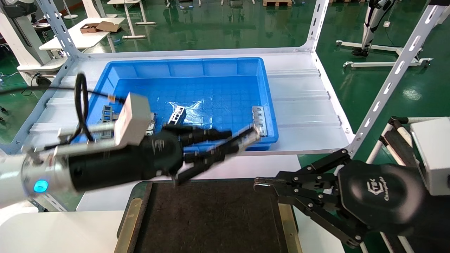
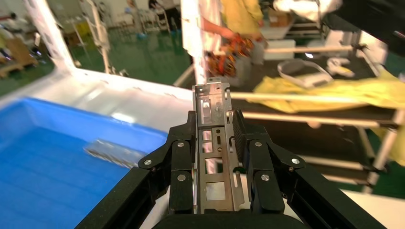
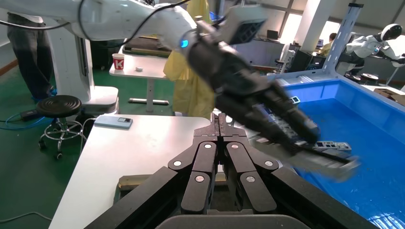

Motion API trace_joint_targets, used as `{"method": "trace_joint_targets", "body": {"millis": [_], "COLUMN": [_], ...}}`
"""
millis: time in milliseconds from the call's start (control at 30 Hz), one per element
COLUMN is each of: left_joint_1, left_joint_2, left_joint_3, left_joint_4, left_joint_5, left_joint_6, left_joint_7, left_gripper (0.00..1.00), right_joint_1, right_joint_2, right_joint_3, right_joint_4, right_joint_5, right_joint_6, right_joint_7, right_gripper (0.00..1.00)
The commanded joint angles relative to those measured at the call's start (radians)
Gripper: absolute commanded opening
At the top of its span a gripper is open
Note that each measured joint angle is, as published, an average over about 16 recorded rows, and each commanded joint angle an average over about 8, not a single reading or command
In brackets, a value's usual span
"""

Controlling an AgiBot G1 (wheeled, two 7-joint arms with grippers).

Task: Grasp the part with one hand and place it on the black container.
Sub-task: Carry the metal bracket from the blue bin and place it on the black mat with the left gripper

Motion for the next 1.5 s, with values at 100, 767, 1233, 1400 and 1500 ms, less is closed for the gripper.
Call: {"method": "trace_joint_targets", "body": {"millis": [100, 767, 1233, 1400, 1500], "left_joint_1": [0.079, 0.467, 0.521, 0.495, 0.479], "left_joint_2": [-0.075, -0.023, 0.203, 0.288, 0.34], "left_joint_3": [0.004, 0.064, 0.133, 0.151, 0.156], "left_joint_4": [-0.141, -0.155, -0.057, 0.021, 0.07], "left_joint_5": [-0.009, -0.049, -0.028, -0.049, -0.064], "left_joint_6": [-0.06, -0.373, -0.837, -0.935, -0.973], "left_joint_7": [-0.024, 0.063, 0.005, -0.028, -0.045], "left_gripper": [0.0, 0.0, 0.0, 0.0, 0.0], "right_joint_1": [0.0, 0.0, 0.0, 0.0, 0.0], "right_joint_2": [0.0, 0.0, 0.0, 0.0, 0.0], "right_joint_3": [0.0, 0.0, -0.001, -0.001, -0.001], "right_joint_4": [0.0, 0.0, 0.0, 0.0, 0.0], "right_joint_5": [0.0, 0.0, 0.0, 0.0, 0.0], "right_joint_6": [0.0, 0.0, 0.0, 0.0, 0.0], "right_joint_7": [0.0, 0.0, 0.0, 0.0, 0.0], "right_gripper": [0.0, 0.0, 0.0, 0.0, 0.0]}}
